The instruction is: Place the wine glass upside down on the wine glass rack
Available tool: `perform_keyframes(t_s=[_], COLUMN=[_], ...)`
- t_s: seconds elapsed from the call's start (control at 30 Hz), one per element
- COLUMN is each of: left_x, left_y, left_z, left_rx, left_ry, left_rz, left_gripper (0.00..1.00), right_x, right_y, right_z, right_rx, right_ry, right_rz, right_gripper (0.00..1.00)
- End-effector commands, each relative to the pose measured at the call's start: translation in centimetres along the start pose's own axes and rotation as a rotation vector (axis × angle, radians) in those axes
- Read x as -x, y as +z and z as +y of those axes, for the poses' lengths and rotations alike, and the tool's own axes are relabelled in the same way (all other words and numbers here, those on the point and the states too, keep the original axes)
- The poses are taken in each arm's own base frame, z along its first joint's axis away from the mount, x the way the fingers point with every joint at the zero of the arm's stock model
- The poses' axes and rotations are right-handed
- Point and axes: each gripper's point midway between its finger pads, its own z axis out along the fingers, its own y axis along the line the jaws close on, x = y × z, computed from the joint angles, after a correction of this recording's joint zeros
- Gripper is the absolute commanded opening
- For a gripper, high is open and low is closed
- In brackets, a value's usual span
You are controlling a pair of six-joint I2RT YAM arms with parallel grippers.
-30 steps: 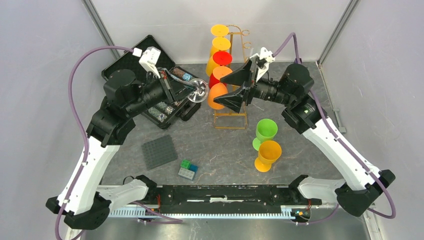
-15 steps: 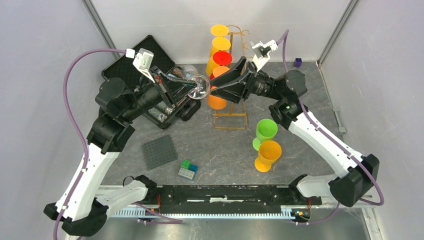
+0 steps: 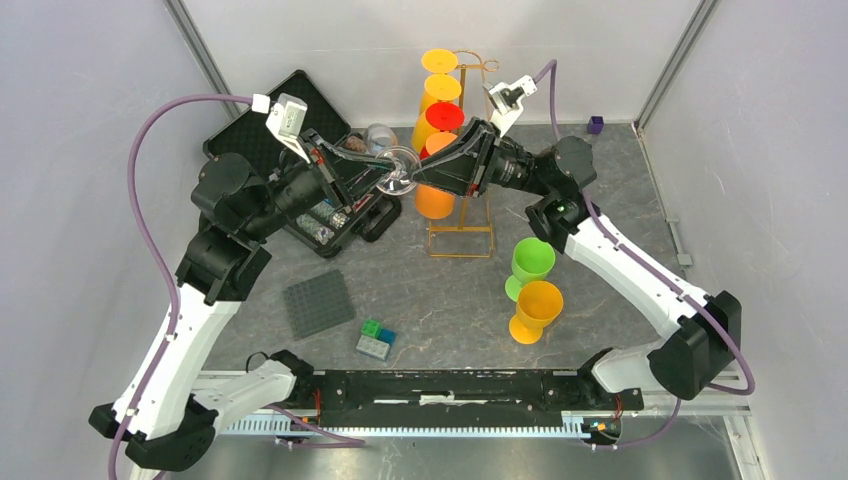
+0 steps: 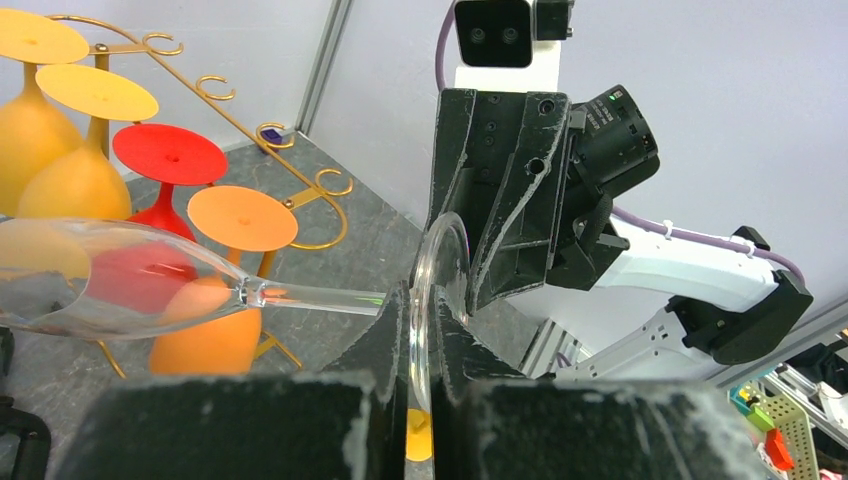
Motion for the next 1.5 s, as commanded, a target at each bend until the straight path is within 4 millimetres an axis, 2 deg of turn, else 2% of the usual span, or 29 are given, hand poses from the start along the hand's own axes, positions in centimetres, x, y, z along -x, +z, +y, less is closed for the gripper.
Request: perform_keyframes(t_s=[0.0,0.07,0.37,0.5,0.57,0.67,0.7,0.87,1.03,1.17,1.33,1.47], left_x=[1.6,1.3,0.4,0.1,0.0,-0.1,-0.1,-0.1,0.3,0.6,0.9,1.0], left_y=[-0.2,-0.1,-0.2,-0.1,-0.1,-0.1,-0.1,-0.2,-0.8,-1.3,-1.5,-1.6], left_z=[-1.7,-1.6,-1.1,-0.9,-0.8,-0.7,-0.6,-0.1,0.3,0.5,0.8,0.9], left_rx=[-0.073,-0.075,-0.057,-0.051,-0.046,-0.041,-0.038,-0.002,0.038,0.064,0.086,0.090], left_ry=[0.059,0.055,0.063,0.064,0.063,0.061,0.060,0.046,0.055,0.067,0.076,0.078], left_rz=[-0.049,-0.034,0.003,0.016,0.017,0.020,0.021,0.023,-0.002,-0.023,-0.041,-0.049], left_gripper=[0.02,0.02,0.02,0.02,0.03,0.12,0.18,0.59,0.88,0.99,1.00,1.00], right_x=[0.9,1.0,0.8,0.8,0.9,0.9,0.9,1.1,1.9,2.9,4.4,5.9], right_y=[0.5,0.7,1.3,1.3,1.3,1.3,1.3,1.3,1.4,1.1,0.4,-0.3], right_z=[0.2,0.2,0.1,0.1,0.1,0.1,0.1,0.3,0.7,0.8,0.5,1.5], right_rx=[0.019,0.025,0.036,0.036,0.036,0.036,0.034,0.042,0.053,0.020,-0.066,-0.092], right_ry=[-0.001,0.005,0.029,0.030,0.031,0.017,0.013,-0.043,-0.173,-0.303,-0.485,-0.664], right_rz=[-0.029,-0.030,-0.018,-0.016,-0.016,-0.016,-0.014,-0.019,-0.028,-0.057,-0.093,-0.127], right_gripper=[0.31,0.30,0.17,0.00,0.00,0.00,0.00,0.00,0.00,0.00,0.00,0.00])
